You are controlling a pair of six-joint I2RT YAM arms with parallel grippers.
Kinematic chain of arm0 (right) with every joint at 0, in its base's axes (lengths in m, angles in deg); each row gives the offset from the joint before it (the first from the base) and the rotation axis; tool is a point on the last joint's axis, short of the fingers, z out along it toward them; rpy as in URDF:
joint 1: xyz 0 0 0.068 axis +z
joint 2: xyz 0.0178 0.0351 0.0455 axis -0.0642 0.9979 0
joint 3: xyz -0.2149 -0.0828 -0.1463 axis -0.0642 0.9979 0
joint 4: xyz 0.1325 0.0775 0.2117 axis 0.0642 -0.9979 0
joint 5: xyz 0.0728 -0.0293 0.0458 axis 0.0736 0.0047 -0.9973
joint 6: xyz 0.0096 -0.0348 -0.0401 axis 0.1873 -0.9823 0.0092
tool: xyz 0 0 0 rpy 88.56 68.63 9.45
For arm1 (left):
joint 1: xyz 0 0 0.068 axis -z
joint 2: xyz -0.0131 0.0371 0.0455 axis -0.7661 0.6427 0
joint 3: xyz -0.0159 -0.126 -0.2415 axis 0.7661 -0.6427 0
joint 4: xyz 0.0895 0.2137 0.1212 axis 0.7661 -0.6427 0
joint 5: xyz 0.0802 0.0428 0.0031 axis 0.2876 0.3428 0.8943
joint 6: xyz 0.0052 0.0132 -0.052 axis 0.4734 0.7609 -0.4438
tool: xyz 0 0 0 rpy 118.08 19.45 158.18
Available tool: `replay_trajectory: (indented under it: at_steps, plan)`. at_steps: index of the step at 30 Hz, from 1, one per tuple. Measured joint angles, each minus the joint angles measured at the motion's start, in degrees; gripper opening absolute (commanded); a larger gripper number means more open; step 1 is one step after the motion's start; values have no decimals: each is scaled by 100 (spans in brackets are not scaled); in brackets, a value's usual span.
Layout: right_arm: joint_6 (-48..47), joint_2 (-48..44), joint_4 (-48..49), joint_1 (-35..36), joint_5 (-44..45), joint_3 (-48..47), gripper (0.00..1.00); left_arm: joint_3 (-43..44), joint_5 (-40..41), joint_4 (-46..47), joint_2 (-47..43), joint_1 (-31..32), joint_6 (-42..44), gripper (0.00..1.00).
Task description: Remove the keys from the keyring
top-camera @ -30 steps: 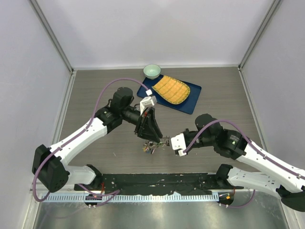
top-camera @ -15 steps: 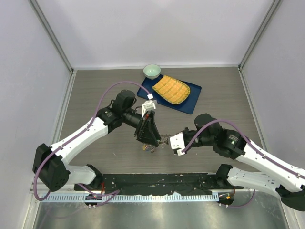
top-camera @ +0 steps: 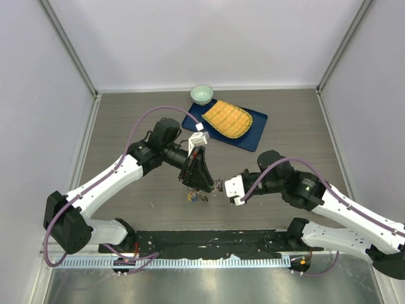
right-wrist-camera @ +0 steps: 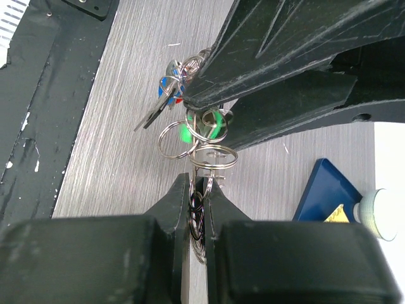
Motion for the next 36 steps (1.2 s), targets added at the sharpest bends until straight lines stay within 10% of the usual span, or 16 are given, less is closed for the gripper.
replay_trajectory:
  at_steps: [10, 32, 33, 34, 36]
  plan:
    - [96, 87, 7, -2, 11, 63, 1, 247, 39, -387, 4, 17, 332, 0]
    - [2116, -44, 1169, -2, 407, 697, 1, -485, 1663, 776, -1777, 20, 651, 0]
    - [2223, -44, 1239, -2, 479, 726, 1, -542, 1727, 863, -1843, 22, 621, 7]
    - [2334, -42, 1296, -2, 579, 745, 1, -614, 1832, 946, -1902, 22, 546, 34]
    - [2590, -24, 1405, -2, 798, 752, 1, -765, 2085, 1069, -2002, 22, 442, 48]
